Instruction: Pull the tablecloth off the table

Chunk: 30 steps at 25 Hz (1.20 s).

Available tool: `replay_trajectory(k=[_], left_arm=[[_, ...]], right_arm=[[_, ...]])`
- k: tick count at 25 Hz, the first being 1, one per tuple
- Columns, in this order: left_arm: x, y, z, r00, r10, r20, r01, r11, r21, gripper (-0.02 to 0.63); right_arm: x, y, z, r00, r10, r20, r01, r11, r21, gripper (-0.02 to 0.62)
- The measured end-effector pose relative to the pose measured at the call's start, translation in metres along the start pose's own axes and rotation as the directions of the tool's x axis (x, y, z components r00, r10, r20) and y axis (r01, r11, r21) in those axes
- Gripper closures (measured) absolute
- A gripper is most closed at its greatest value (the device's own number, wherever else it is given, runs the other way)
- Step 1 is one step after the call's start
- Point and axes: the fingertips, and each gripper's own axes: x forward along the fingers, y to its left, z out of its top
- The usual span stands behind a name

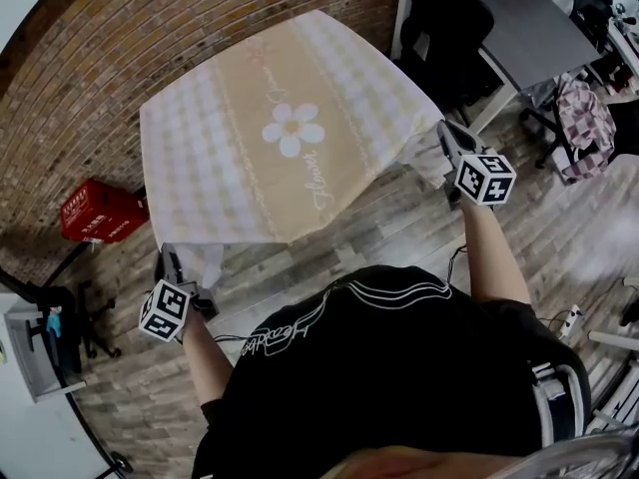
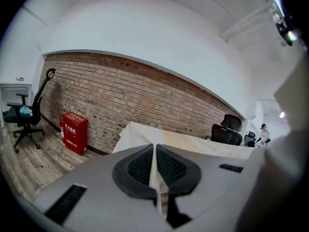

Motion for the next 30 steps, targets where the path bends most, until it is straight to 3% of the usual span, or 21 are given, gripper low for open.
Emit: replay_trajectory(k=[5, 21, 30], left_arm=[[-0.023, -0.01, -0.008, 1.0, 0.017, 0.01, -0.017, 1.0, -0.009, 0.6], [-0.071, -0.041, -0.027, 1.0, -0.003, 0.018, 0.003, 1.0, -0.02, 0.6], [-0.096, -0.062, -0.037, 1.0, -0.015, 0.027, 0.015, 1.0, -0.001, 0.6]], right_arm=[[-0.012, 0.02, 0.001, 0.998, 0.06, 0.0, -0.06, 0.998, 0.018, 0.597], [-0.052, 0.044, 0.004, 0.99, 0.138, 0.023, -0.139, 0.989, 0.057, 0.597], [-0.075, 0.043, -0.002, 0.983, 0.176, 0.056, -0.183, 0.973, 0.142, 0.597]])
